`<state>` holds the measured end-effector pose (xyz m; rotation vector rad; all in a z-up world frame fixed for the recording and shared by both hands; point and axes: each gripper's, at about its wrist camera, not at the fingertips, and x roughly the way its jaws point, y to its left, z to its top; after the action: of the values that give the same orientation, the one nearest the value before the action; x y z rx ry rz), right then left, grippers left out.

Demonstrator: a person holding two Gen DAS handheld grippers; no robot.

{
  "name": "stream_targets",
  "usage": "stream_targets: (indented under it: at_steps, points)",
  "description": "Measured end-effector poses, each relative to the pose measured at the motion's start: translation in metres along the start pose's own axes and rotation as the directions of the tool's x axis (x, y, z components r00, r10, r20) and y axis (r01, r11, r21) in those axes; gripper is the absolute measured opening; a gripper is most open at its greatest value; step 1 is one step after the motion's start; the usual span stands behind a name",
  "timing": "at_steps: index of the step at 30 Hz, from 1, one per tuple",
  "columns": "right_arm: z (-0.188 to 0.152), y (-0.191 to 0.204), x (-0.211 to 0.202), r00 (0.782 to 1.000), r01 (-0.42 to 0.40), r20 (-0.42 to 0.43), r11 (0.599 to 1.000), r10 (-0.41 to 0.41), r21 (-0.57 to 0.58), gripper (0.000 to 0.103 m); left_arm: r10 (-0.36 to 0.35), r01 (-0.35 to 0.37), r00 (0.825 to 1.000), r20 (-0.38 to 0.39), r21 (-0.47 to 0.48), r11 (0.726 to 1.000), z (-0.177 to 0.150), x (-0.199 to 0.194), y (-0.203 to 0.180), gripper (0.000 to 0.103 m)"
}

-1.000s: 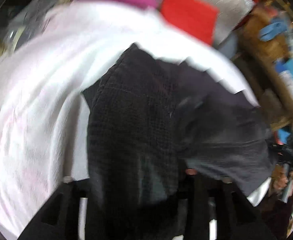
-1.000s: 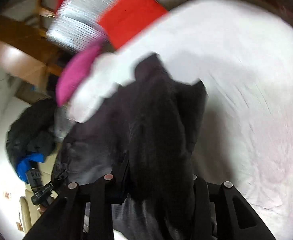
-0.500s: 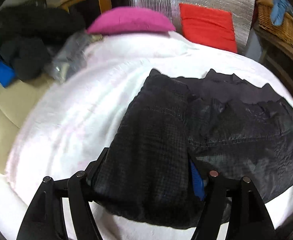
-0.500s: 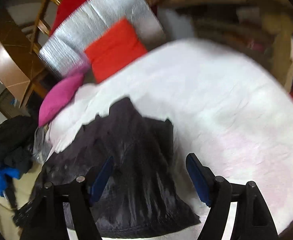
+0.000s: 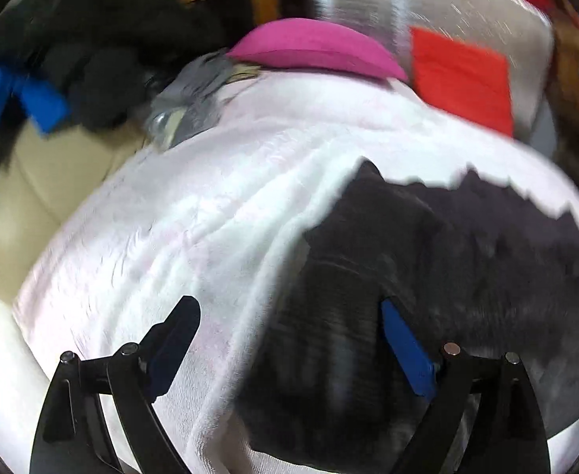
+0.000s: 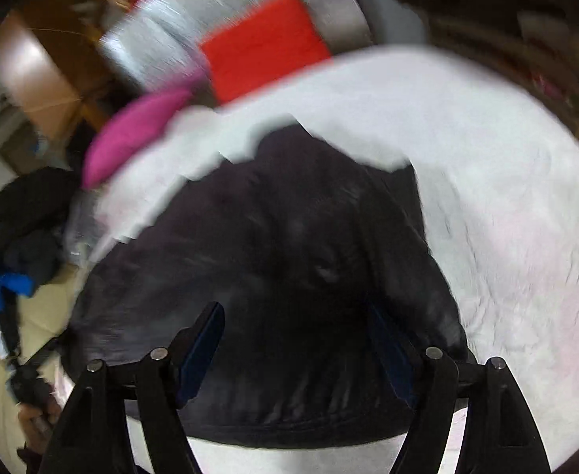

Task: Fold large clothes

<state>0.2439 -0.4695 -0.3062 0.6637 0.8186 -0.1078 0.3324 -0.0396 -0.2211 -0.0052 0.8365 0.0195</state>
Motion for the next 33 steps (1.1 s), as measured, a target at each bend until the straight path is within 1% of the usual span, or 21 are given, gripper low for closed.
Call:
stream_targets:
  at_steps: [1, 3, 4, 7, 9, 11, 12, 14, 17, 19, 21, 24, 25, 27, 29, 31, 32, 33]
  points:
    - [0.000, -0.001, 0.006, 1.000, -0.003, -0.017, 1.000, 0.003, 0.008, 0.078, 0.001, 0.000, 1.000, 0.017, -0.043, 0.999, 0.002, -0.007, 0.012, 0.092]
    - [0.003, 0.000, 0.000, 1.000, -0.018, 0.000, 1.000, 0.018, 0.012, 0.078, 0.019, -0.016, 0.998, 0.055, -0.062, 0.998, 0.004, -0.015, 0.020, 0.092]
    - [0.003, -0.001, -0.006, 0.999, -0.036, 0.012, 0.999, 0.036, 0.021, 0.078, 0.012, -0.007, 0.997, 0.082, -0.059, 0.998, 0.002, -0.026, 0.026, 0.092]
    - [0.003, -0.010, -0.026, 0.994, -0.101, 0.055, 0.993, 0.097, 0.062, 0.078, -0.035, 0.040, 0.995, 0.094, -0.044, 0.998, -0.007, -0.042, 0.032, 0.092]
    - [0.004, -0.017, -0.041, 0.987, -0.126, 0.114, 0.989, 0.117, 0.078, 0.078, -0.072, 0.074, 0.995, 0.067, -0.026, 0.997, -0.015, -0.042, 0.029, 0.093]
    - [0.008, -0.022, -0.050, 0.980, -0.126, 0.166, 0.988, 0.109, 0.094, 0.078, -0.065, 0.066, 0.998, 0.021, -0.031, 0.997, -0.014, -0.033, 0.021, 0.093]
    - [0.014, -0.026, -0.052, 0.978, -0.116, 0.183, 0.988, 0.096, 0.105, 0.078, -0.054, 0.054, 0.998, -0.010, -0.031, 0.998, -0.008, -0.024, 0.017, 0.093]
    - [0.024, -0.032, -0.048, 0.979, -0.122, 0.180, 0.983, 0.097, 0.134, 0.078, -0.088, 0.088, 0.995, -0.045, -0.011, 0.996, 0.007, -0.010, 0.007, 0.093]
    - [0.043, -0.040, -0.039, 0.979, -0.151, 0.162, 0.974, 0.124, 0.167, 0.078, -0.119, 0.121, 0.988, -0.101, 0.014, 0.993, 0.030, 0.012, -0.010, 0.093]
    - [0.061, -0.041, -0.030, 0.981, -0.133, 0.160, 0.976, 0.105, 0.171, 0.078, -0.136, 0.141, 0.981, -0.135, 0.025, 0.990, 0.046, 0.030, -0.021, 0.093]
    - [0.076, -0.042, -0.018, 0.984, -0.125, 0.148, 0.977, 0.099, 0.174, 0.078, -0.168, 0.175, 0.969, -0.179, 0.027, 0.984, 0.062, 0.053, -0.032, 0.093]
    - [0.108, -0.036, 0.009, 0.989, -0.123, 0.108, 0.977, 0.105, 0.172, 0.078, -0.201, 0.205, 0.951, -0.236, -0.012, 0.979, 0.085, 0.086, -0.038, 0.093]
    - [0.119, -0.032, 0.018, 0.991, -0.114, 0.093, 0.980, 0.100, 0.164, 0.078, -0.218, 0.215, 0.938, -0.269, -0.041, 0.976, 0.092, 0.101, -0.040, 0.093]
    - [0.138, -0.024, 0.038, 0.994, -0.095, 0.061, 0.986, 0.088, 0.135, 0.078, -0.263, 0.252, 0.906, -0.330, -0.077, 0.965, 0.100, 0.124, -0.044, 0.093]
    - [0.156, -0.012, 0.060, 0.997, -0.073, 0.016, 0.993, 0.072, 0.096, 0.078, -0.304, 0.284, 0.878, -0.370, -0.107, 0.953, 0.103, 0.142, -0.049, 0.093]
    - [0.171, 0.002, 0.089, 0.998, -0.020, -0.060, 0.999, 0.023, 0.041, 0.078, -0.333, 0.310, 0.854, -0.400, -0.123, 0.943, 0.104, 0.157, -0.054, 0.093]
    - [0.176, 0.008, 0.102, 0.996, 0.003, -0.087, 1.000, -0.002, 0.012, 0.078, -0.343, 0.315, 0.847, -0.406, -0.135, 0.939, 0.104, 0.162, -0.054, 0.091]
    - [0.178, 0.013, 0.110, 0.994, 0.014, -0.107, 1.000, -0.016, -0.017, 0.078, -0.363, 0.328, 0.840, -0.403, -0.155, 0.932, 0.105, 0.166, -0.054, 0.077]
